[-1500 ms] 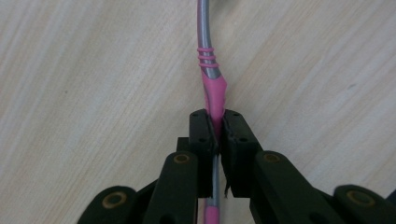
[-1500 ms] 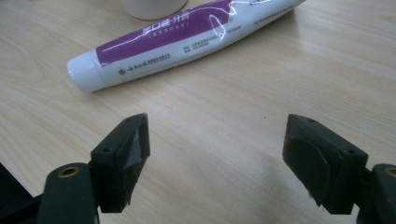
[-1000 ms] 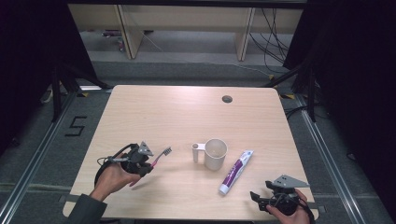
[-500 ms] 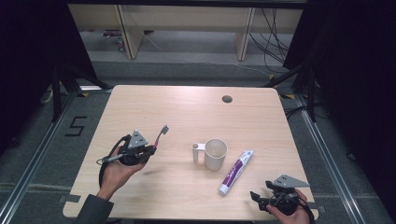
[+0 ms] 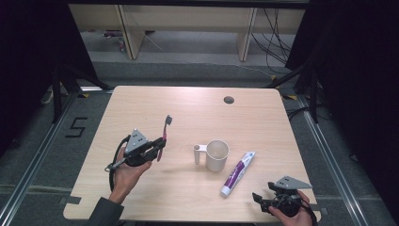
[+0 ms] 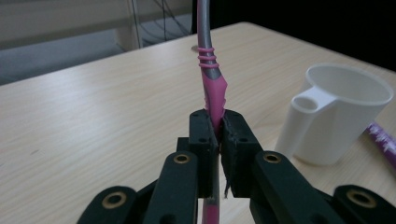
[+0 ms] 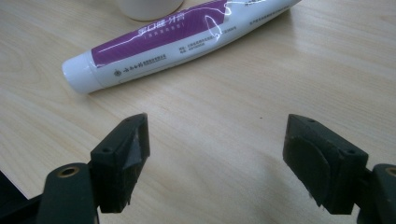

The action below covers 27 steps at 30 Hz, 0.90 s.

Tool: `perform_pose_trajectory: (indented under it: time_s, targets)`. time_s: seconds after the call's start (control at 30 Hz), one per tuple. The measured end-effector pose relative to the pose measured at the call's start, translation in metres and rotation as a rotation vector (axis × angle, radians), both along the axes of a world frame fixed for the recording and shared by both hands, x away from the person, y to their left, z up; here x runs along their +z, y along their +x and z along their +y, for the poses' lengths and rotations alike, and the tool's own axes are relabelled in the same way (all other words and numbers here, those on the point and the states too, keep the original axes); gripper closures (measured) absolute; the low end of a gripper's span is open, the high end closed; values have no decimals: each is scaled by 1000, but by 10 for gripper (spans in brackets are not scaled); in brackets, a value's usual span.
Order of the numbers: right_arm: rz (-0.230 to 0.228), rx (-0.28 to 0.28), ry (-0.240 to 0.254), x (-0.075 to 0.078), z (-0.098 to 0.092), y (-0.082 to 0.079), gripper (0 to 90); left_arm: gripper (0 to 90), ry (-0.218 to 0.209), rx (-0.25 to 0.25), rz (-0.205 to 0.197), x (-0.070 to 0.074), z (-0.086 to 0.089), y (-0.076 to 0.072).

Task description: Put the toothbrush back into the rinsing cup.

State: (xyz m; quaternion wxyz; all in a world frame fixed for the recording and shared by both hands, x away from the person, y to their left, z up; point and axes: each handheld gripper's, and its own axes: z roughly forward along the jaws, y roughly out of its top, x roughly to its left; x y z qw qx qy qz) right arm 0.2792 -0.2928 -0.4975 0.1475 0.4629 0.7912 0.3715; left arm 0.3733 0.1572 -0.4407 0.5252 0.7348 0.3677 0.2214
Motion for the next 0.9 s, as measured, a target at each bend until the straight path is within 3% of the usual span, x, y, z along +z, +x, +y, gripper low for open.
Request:
perform_pose_trajectory:
  time_s: [0.03, 0.1, 0.23, 0.27, 0.47, 0.7, 0.9]
  targets:
    - [11, 1, 10, 1, -1, -1, 239, 824, -7, 5, -26, 1, -2, -1]
    - [29, -23, 10, 0, 2, -2, 239, 824, -41, -13, -34, 5, -5, 0]
    - [22, -2, 14, 1, 1, -2, 240, 824, -73, -18, -76, 13, -10, -1]
    - [-1, 10, -3, 1, -1, -1, 240, 824, -78, -23, -80, 15, -11, -1]
    - [20, 2, 9, 1, 0, -1, 240, 824, -143, -52, -115, 23, -22, -2]
    - [2, 4, -8, 1, -1, -1, 240, 824, -154, -69, -127, 31, -38, -2]
    - [17, 19, 15, 0, 0, 0, 240, 823, -161, -97, -143, 37, -52, -2]
